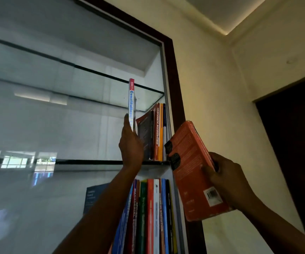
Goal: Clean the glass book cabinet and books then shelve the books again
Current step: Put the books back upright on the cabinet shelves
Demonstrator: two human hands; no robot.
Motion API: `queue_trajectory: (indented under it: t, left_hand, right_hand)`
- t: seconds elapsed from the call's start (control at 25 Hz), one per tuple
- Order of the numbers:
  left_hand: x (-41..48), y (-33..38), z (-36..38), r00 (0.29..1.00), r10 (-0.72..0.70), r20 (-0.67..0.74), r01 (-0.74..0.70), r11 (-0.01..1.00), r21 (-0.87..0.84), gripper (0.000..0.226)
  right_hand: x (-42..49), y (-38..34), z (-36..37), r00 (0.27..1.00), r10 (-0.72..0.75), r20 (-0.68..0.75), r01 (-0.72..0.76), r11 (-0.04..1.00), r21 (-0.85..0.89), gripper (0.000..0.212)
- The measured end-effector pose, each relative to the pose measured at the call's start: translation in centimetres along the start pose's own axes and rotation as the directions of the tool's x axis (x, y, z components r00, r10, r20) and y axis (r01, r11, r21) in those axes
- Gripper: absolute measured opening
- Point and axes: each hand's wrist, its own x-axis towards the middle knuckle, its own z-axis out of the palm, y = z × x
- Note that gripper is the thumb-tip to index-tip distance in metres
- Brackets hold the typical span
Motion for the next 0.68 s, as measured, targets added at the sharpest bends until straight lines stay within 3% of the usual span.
queue_trajectory:
  t: [0.12,0.28,0.36,0.52,0.68]
  left_hand:
    - [2.1,-1.8,2.8,0.998,0.062,-0.002,-0.062,0.998,0.016,0.061]
    - [2.6,-4.4,6.7,0.996,0.012,0.094,-0.026,0.989,0.144,0.063]
    - [3.1,-6.4,8.2,0.976,-0.082,0.203,0.037,0.976,0.215,0.069]
    - [3.7,-6.9,8.6,0.878,-0.098,0.468,0.162,0.982,-0.098,0.050]
    - [3.5,-5.4,7.7,0.766,-0.124,0.631,0.278,0.949,-0.151,0.049]
  right_hand:
    - [1.8,1.7,0.5,1.000,-0.016,-0.012,0.016,0.999,0.034,0.013]
    - [2.9,3.3,0.3,0.999,-0.051,-0.007,0.051,0.994,0.094,0.014]
    - [3.4,3.8,0.1,0.997,-0.073,0.019,0.071,0.993,0.099,0.014]
    - [4.3,4.9,-0.4,0.994,-0.095,0.052,0.088,0.988,0.128,0.013]
    - [4.3,5.6,-0.3,0.995,-0.081,0.062,0.069,0.981,0.179,0.017]
